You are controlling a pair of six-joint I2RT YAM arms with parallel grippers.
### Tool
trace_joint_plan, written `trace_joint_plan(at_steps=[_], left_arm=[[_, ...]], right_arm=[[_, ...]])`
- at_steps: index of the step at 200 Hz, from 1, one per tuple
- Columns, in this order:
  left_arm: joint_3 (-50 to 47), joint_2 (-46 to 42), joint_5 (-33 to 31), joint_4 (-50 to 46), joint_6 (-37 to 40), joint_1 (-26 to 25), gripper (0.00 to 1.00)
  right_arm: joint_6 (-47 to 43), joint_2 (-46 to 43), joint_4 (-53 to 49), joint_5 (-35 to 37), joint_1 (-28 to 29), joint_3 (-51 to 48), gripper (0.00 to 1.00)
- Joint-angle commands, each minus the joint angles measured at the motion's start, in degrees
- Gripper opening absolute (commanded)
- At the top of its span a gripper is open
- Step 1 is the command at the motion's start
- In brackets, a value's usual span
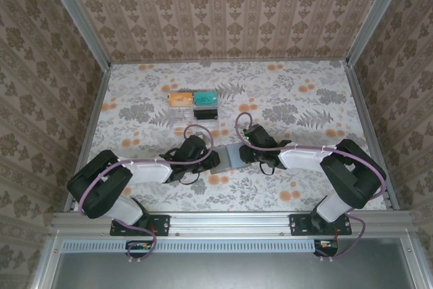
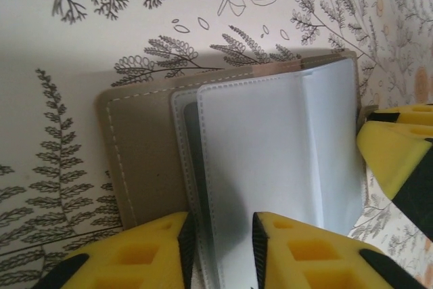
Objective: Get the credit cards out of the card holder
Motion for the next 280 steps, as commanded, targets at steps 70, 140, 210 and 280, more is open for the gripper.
trace_joint_plan(at_steps=[70, 140, 210, 280], left_arm=[[2.52, 0.02, 4.47, 5.04, 1.57, -1.06, 0.83], [4.16, -1.26, 3.89, 2.74, 3.04, -2.30, 0.99], [4.20, -1.86, 3.13, 0.99, 3.39, -2.39, 1.00], [3.02, -4.77, 1.43, -1.53, 4.83, -2.12, 1.00]], right_arm=[[1.26, 2.73, -0.56, -3.09, 0.15, -0.52, 0.27], [1.33, 2.76, -0.52, -3.11, 0.13, -0.53, 0.27], [2.47, -1.26, -0.51, 0.54, 0.02, -2.40, 0.31], [2.18, -13.59, -3.08, 1.56, -0.74, -2.83, 0.37]])
